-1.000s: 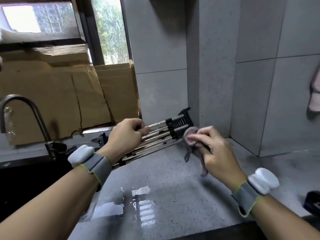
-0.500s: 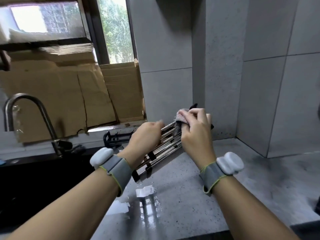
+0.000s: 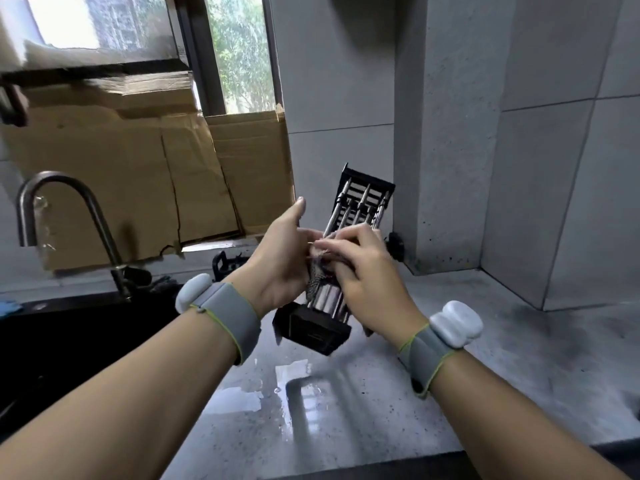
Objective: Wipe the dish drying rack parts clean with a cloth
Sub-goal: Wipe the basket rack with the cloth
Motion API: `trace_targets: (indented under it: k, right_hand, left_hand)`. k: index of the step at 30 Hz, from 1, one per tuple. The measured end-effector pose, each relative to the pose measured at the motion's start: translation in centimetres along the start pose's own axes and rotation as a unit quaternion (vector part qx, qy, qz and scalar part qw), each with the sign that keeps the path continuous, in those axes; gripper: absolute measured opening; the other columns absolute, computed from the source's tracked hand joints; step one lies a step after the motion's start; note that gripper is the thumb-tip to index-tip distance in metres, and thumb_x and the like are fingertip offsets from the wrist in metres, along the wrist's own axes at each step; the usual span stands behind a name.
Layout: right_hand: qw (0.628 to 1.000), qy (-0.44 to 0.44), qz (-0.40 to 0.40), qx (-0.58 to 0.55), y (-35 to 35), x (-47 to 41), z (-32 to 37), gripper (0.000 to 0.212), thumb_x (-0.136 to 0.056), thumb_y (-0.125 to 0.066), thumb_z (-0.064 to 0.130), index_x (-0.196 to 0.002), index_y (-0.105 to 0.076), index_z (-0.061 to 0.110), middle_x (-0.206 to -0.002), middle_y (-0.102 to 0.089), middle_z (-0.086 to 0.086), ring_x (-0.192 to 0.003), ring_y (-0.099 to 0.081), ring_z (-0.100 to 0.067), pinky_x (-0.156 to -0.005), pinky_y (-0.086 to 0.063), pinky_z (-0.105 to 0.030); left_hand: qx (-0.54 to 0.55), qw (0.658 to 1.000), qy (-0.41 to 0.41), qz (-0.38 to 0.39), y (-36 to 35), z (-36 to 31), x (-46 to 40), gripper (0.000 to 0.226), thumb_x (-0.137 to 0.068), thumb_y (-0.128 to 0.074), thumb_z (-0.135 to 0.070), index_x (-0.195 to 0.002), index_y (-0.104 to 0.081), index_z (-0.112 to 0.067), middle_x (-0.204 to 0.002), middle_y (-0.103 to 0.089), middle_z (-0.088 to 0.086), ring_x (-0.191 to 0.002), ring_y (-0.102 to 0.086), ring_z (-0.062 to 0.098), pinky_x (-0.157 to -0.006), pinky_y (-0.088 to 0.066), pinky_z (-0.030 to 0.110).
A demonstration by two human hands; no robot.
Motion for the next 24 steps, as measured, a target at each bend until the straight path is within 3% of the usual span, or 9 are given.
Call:
trace_targets:
  k: [4,8,13,17,20,24]
  right_hand:
    - [0.997,0.026,0.071,-0.006,-0.2,1.1,0.9,0.039,-0.082,-0.053,0.006,-0.114,-0.074,0.016,-0.112,-0.056,0.006,-0.112,-0.046,-0.017,-0.104,-0.033,-0.019]
    - [0.990,0.067,0.106,-0.062,0.9,2.5,1.2,0.035,-0.081,-0.055,-0.003,-0.103,-0.077,0.014,-0.106,-0.056,0.012,-0.114,-0.051,-0.014,-0.103,-0.035,-0.021]
    - [0.983,0.140,0.121,-0.014,0.6,3.8,2.9,0.044,-0.076,-0.053,-0.007,-0.113,-0.071,0.010,-0.112,-0.056,-0.003,-0.107,-0.048,-0.024,-0.097,-0.040,-0.035]
    - [0.966,0.206,0.144,0.053,0.6,4.3,2.8,0.041,-0.081,-0.047,0.002,-0.113,-0.071,0.010,-0.113,-0.058,-0.007,-0.100,-0.050,-0.029,-0.090,-0.042,-0.040]
    - [0.954,0.235,0.159,0.094,0.0,4.8,2.3,0.033,-0.083,-0.054,-0.001,-0.106,-0.073,0.012,-0.113,-0.061,-0.007,-0.098,-0.050,-0.029,-0.086,-0.043,-0.041]
    - [0.949,0.242,0.174,0.102,0.5,4.9,1.8,0.031,-0.083,-0.047,0.003,-0.093,-0.074,0.012,-0.114,-0.061,-0.004,-0.098,-0.048,-0.026,-0.088,-0.042,-0.036]
  left_hand:
    - [0.027,0.999,0.037,0.005,0.4,0.4,-0.5,0.055,-0.103,-0.035,-0.050,-0.114,-0.049,0.002,-0.077,-0.047,0.011,-0.061,-0.050,0.023,-0.056,-0.053,0.029]
    - [0.015,0.998,0.050,-0.026,1.2,0.6,-1.0,0.047,-0.095,-0.050,-0.048,-0.112,-0.049,-0.004,-0.081,-0.046,0.012,-0.065,-0.048,0.026,-0.063,-0.044,0.035]
    - [0.001,0.998,0.055,0.005,0.8,0.1,-1.1,0.048,-0.091,-0.057,-0.045,-0.118,-0.048,-0.006,-0.109,-0.046,0.019,-0.068,-0.052,0.028,-0.067,-0.045,0.037]
    - [-0.015,0.999,0.045,0.010,0.3,0.6,-1.0,0.019,-0.102,-0.046,-0.020,-0.096,-0.057,-0.005,-0.084,-0.059,0.016,-0.067,-0.056,0.024,-0.070,-0.051,0.034]
    - [0.011,1.000,0.025,0.002,0.1,1.4,-1.3,0.024,-0.103,-0.033,0.003,-0.097,-0.056,-0.002,-0.079,-0.056,0.014,-0.068,-0.055,0.022,-0.067,-0.054,0.031]
    - [0.008,1.000,-0.002,-0.013,0.1,1.4,-1.1,0.030,-0.105,-0.029,0.004,-0.093,-0.057,0.000,-0.074,-0.052,0.012,-0.063,-0.050,0.018,-0.054,-0.053,0.024]
Point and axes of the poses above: each hand's wrist, its own x-axis away from the middle knuckle, its own y-axis out of the back of the hand, z = x × y, the point moved 2 cm from there along -x, towards the middle knuckle
